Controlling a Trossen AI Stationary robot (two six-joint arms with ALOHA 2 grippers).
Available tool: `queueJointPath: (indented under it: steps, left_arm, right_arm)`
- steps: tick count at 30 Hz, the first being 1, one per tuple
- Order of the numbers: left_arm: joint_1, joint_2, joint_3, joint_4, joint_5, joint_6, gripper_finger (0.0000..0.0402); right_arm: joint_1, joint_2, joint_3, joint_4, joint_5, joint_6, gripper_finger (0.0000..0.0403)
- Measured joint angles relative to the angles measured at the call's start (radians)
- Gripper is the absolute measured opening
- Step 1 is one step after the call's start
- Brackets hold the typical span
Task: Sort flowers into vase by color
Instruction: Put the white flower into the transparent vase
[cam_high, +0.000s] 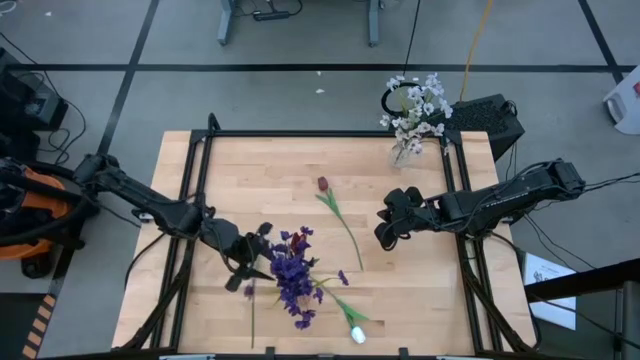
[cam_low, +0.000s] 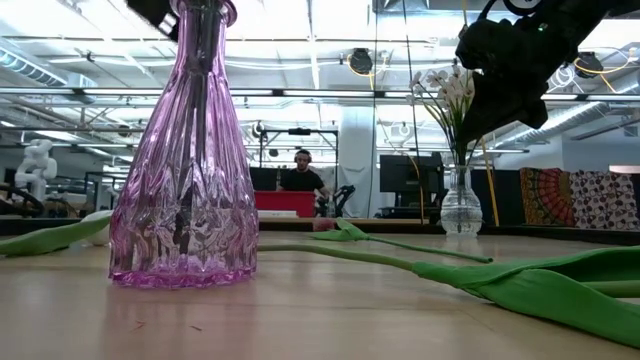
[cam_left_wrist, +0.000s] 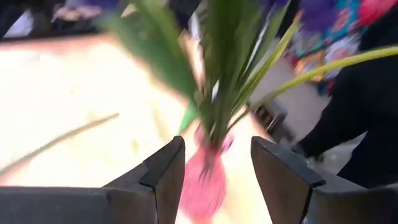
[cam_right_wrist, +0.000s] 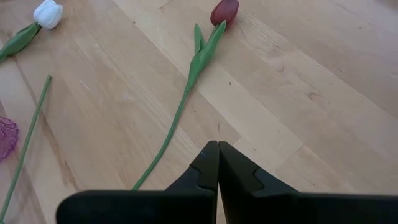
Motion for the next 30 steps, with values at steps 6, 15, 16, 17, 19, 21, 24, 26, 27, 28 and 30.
queueJointPath:
  steps: [6, 15, 16, 17, 19, 21, 24, 26, 27, 28, 30]
  left_arm:
    - [0.0, -0.074, 0.0, -0.245, -0.114, -0.148, 0.0189]
    - [-0.001, -0.084, 0.0, -0.616, -0.313, -1.108, 0.0189]
    - [-0.001, -0.075, 0.0, -0.664, -0.301, -1.201, 0.0189]
    - [-0.001, -0.066, 0.0, -0.708, -0.29, -1.28, 0.0189]
    - [-0.003, -0.043, 0.0, -0.763, -0.28, -1.382, 0.0189]
    - [-0.003, -0.009, 0.0, -0.769, -0.257, -1.432, 0.0189]
    - [-0.003, 0.045, 0.0, -0.726, -0.219, -1.458, 0.0189]
    - [-0.003, 0.087, 0.0, -0.699, -0.183, -1.474, 0.0189]
    - [-0.003, 0.111, 0.0, -0.695, -0.169, -1.476, 0.0189]
    - [-0.003, 0.135, 0.0, -0.688, -0.158, -1.477, 0.0189]
    - [-0.003, 0.185, 0.0, -0.68, -0.13, -1.502, 0.0189]
  right_arm:
    - [-0.003, 0.0, 0.0, 0.0, 0.005, -0.009, 0.0]
    - [-0.003, 0.0, 0.0, 0.0, 0.021, -0.004, 0.0]
    - [-0.003, 0.0, 0.0, 0.001, 0.021, -0.003, 0.0]
    - [-0.003, 0.0, 0.0, 0.001, 0.022, -0.003, 0.0]
    - [-0.003, 0.0, 0.0, 0.001, 0.022, -0.001, 0.0]
    - [-0.003, 0.0, 0.0, 0.002, 0.022, -0.001, 0.0]
    - [-0.003, 0.0, 0.0, 0.004, 0.022, -0.001, 0.0]
    - [-0.003, 0.0, 0.0, 0.003, 0.022, -0.001, 0.0]
    - [-0.003, 0.0, 0.0, 0.004, 0.022, -0.001, 0.0]
    - [-0.003, 0.0, 0.0, 0.004, 0.022, -0.001, 0.0]
    - [-0.003, 0.0, 0.0, 0.004, 0.022, -0.001, 0.0]
